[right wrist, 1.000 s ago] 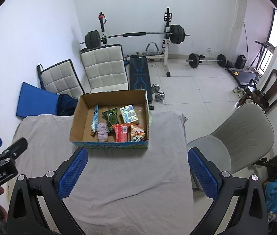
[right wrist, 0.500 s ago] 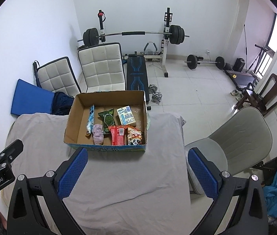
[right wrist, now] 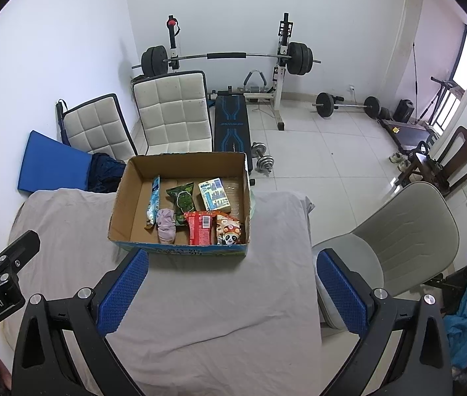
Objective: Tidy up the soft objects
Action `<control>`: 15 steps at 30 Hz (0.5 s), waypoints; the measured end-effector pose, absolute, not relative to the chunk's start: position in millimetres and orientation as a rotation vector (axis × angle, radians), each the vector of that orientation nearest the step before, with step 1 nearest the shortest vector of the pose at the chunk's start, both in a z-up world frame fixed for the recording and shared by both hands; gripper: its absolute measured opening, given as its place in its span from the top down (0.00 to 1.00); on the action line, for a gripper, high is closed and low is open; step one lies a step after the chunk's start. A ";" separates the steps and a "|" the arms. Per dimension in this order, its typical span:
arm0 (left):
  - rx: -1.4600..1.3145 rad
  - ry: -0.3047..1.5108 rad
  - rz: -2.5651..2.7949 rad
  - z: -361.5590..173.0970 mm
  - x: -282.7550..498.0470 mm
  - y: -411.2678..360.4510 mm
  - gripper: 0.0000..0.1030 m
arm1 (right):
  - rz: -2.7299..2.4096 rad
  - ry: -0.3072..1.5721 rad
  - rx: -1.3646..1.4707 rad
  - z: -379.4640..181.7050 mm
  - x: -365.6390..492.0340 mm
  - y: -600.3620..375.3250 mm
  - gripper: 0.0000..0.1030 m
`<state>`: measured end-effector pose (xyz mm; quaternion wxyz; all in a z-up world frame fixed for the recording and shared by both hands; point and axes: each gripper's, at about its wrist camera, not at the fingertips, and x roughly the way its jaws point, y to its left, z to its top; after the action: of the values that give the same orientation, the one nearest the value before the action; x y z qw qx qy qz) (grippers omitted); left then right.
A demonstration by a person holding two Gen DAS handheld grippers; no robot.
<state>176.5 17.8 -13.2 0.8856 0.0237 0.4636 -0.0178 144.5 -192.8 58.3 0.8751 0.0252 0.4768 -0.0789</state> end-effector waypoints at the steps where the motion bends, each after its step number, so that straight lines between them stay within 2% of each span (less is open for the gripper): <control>1: 0.051 0.966 -0.038 -13.3 176.9 17.7 0.00 | -0.163 0.997 0.054 57.9 144.5 -193.1 0.00; 15: 0.051 0.963 -0.043 -12.2 178.3 16.0 0.00 | -0.157 0.990 0.047 61.6 144.4 -191.5 0.00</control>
<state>178.3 16.0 -12.2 0.8858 0.0244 0.4629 -0.0207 144.4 -191.5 61.6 0.8769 0.0223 0.4743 -0.0752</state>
